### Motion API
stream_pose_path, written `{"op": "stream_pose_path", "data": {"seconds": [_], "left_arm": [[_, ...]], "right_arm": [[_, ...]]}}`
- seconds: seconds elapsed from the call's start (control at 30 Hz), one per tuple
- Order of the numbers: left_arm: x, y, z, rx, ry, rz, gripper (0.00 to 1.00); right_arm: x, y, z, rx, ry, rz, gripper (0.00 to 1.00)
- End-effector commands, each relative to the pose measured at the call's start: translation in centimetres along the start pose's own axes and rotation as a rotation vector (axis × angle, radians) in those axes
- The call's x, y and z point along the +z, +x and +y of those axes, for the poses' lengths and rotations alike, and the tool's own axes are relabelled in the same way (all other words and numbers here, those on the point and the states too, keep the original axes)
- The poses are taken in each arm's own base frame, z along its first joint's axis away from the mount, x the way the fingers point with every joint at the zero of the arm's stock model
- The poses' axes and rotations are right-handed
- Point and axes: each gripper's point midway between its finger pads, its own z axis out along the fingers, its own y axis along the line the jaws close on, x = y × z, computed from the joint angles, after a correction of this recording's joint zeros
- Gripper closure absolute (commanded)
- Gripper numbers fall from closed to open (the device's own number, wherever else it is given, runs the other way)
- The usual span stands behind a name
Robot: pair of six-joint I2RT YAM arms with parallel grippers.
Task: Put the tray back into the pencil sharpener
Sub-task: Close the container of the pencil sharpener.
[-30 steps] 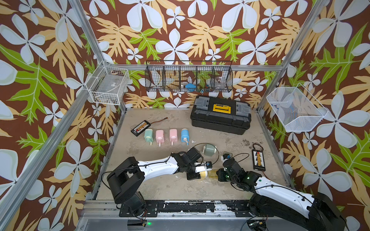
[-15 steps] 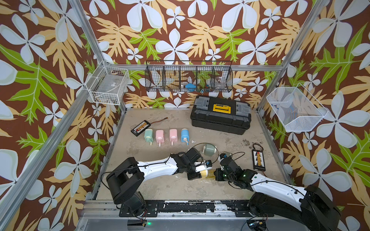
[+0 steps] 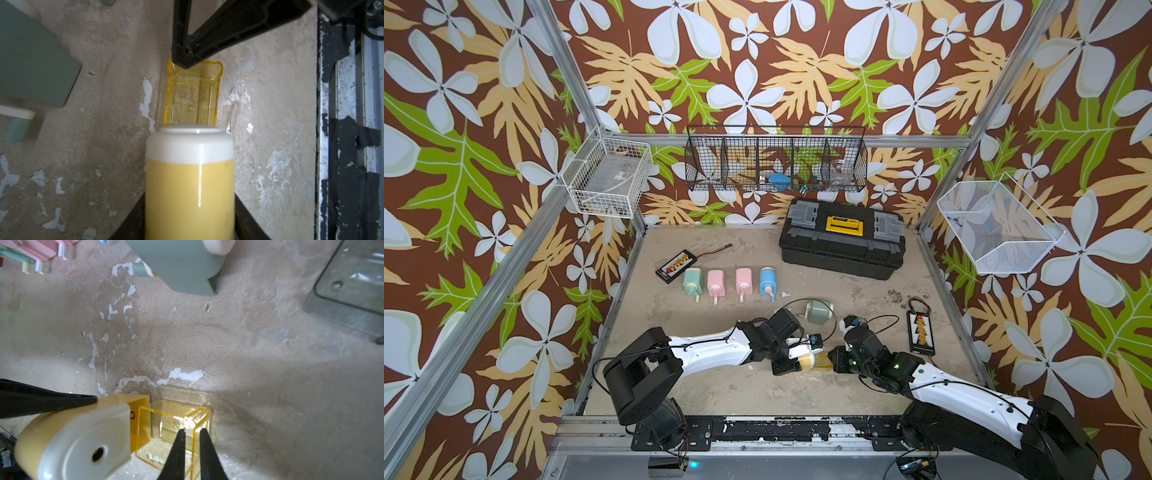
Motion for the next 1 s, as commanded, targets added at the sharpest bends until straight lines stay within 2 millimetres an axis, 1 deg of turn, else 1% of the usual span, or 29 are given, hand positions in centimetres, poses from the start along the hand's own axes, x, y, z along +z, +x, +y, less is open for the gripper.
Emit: {"op": "stream_pose_path", "data": {"seconds": [0.0, 0.13, 0.23, 0.43, 0.63, 0.83, 0.97], "left_arm": [[0.0, 0.2, -0.2, 0.002, 0.004, 0.003, 0.54], [0.1, -0.2, -0.2, 0.000, 0.015, -0.002, 0.54], [0.2, -0.3, -0.1, 0.001, 0.016, -0.001, 0.54], [0.3, -0.3, -0.2, 0.003, 0.023, 0.000, 0.54], [0.2, -0.7, -0.5, 0.000, 0.039, -0.017, 0.55], [0.4, 0.1, -0.4, 0.005, 0.033, 0.012, 0.54], [0.6, 0.3, -0.3, 0.006, 0.029, 0.024, 0.55]], "right_arm": [[0.1, 0.2, -0.9, 0.008, 0.032, -0.011, 0.83], [0.8, 1.0, -0.7, 0.007, 0.010, 0.026, 0.83], [1.1, 1.2, -0.3, 0.007, -0.010, 0.043, 0.83], [1.1, 0.8, 0.6, 0.020, -0.047, 0.034, 0.84], [1.4, 0.9, 0.9, 0.047, -0.058, 0.044, 0.85], [1.3, 0.6, 1.3, 0.064, -0.075, 0.035, 0.86], [1.2, 0.4, 2.0, 0.072, -0.112, 0.032, 0.87]]}}
